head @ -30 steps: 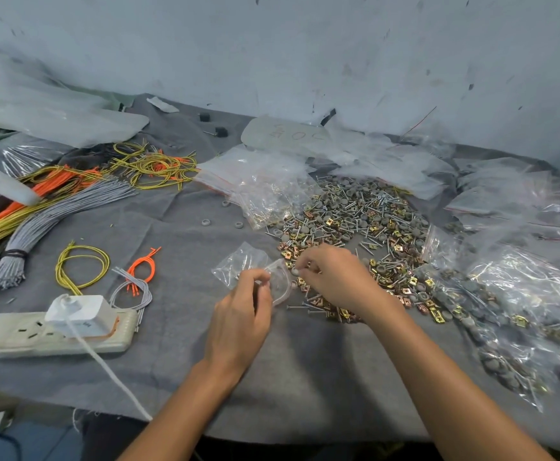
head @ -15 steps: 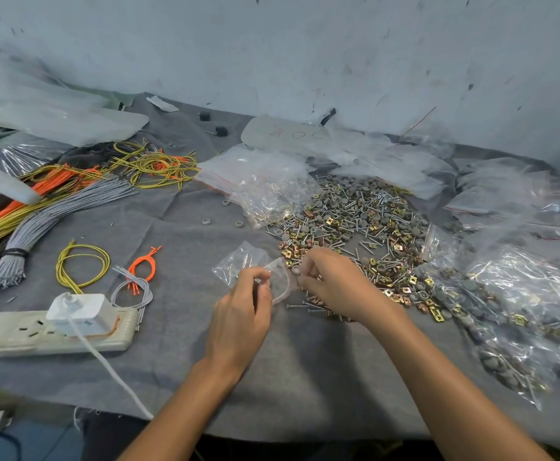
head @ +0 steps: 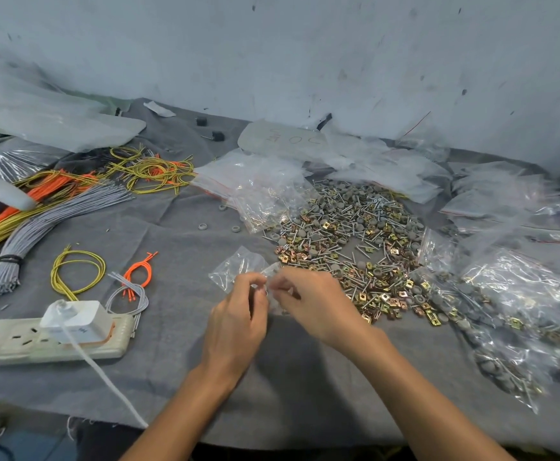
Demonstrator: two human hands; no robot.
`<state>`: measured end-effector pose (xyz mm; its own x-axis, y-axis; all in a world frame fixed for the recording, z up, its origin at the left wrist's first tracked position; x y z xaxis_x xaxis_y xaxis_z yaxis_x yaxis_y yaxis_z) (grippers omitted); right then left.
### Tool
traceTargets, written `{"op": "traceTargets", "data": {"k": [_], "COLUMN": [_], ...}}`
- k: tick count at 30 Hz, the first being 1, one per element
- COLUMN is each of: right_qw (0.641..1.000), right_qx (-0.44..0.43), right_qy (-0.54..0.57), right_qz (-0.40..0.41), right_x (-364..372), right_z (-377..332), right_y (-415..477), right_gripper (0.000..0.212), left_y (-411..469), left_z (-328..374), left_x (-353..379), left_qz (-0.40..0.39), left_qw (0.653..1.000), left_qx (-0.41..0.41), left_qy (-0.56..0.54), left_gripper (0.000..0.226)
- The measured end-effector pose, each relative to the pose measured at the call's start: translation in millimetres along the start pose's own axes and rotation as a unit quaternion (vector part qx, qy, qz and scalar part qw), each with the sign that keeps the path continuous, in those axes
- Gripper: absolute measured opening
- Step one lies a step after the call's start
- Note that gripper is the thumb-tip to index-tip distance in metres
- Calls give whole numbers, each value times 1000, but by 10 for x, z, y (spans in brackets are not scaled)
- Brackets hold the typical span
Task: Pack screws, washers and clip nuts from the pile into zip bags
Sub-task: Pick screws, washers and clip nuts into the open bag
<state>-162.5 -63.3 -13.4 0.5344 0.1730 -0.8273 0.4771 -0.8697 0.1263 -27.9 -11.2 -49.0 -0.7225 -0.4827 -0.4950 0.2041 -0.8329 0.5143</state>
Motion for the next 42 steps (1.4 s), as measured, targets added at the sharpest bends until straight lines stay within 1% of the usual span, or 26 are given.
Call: {"op": "traceTargets", "data": {"k": [2, 4, 8, 10, 12, 13, 16, 19, 20, 22, 24, 26, 30, 33, 39, 42], "right_qw": [999, 995, 977, 967, 962, 960, 959, 958, 960, 971, 986, 993, 991, 994, 999, 998], "right_qx": [32, 82, 166, 176, 163, 157, 166, 174, 173, 161, 141, 115, 48, 10, -25, -25], "right_qy": [12, -10, -134, -182, -213, -222, -225, -224, -217, -175, -83, 19, 123, 112, -17, -57], "right_qz": [27, 48, 30, -2, -50, -62, -39, -43, -39, -4, 21, 18, 12, 1, 18, -1], "right_x": [-172, -416, -786, -820, -753, -719, -721, -747, -767, -812, -787, -673, -337, -91, 63, 94], "right_z": [168, 447, 1061, 1273, 1384, 1408, 1424, 1417, 1396, 1290, 1077, 804, 298, 38, -152, -109], "right_y": [46, 108, 194, 223, 247, 255, 260, 230, 211, 160, 81, -7, -108, -88, -11, 12], "right_gripper": [8, 8, 12, 17, 23, 24, 19, 14, 12, 9, 8, 7, 11, 9, 10, 14], "left_y": [9, 11, 6, 6, 10, 10, 10, 11, 11, 9, 9, 14, 6, -4, -6, 0], "left_z": [-2, -6, -10, -11, -11, -8, -10, -22, -30, -35, -35, -24, -10, -28, -38, -25], "left_x": [1, 10, 9, 10, 14, 14, 15, 17, 17, 18, 17, 12, 9, 19, 13, 11], "left_qz": [4, 1, -2, -1, -1, -1, -3, -5, -4, -3, -2, 0, 6, 3, 7, 11], "left_qw": [1000, 1000, 1000, 1000, 1000, 1000, 1000, 1000, 1000, 1000, 1000, 1000, 1000, 1000, 1000, 1000], "left_qx": [2, -2, -15, -18, -21, -21, -20, -21, -23, -22, -17, -12, -5, -6, -5, 3], "left_qy": [-1, 2, 10, 10, 10, 11, 11, 12, 14, 14, 11, 9, 0, 0, -7, 4], "left_gripper": [15, 19, 25, 26, 27, 27, 27, 26, 25, 24, 18, 13, 14, 18, 18, 17]}}
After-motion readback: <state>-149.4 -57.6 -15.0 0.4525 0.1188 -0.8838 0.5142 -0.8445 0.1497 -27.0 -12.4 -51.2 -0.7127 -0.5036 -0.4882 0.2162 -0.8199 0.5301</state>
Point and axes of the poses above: each hand's wrist, its own y-axis towards the middle knuckle, its own x-axis out of the palm, z = x × y, the point moved 6 cm from there along y, towards the middle knuckle
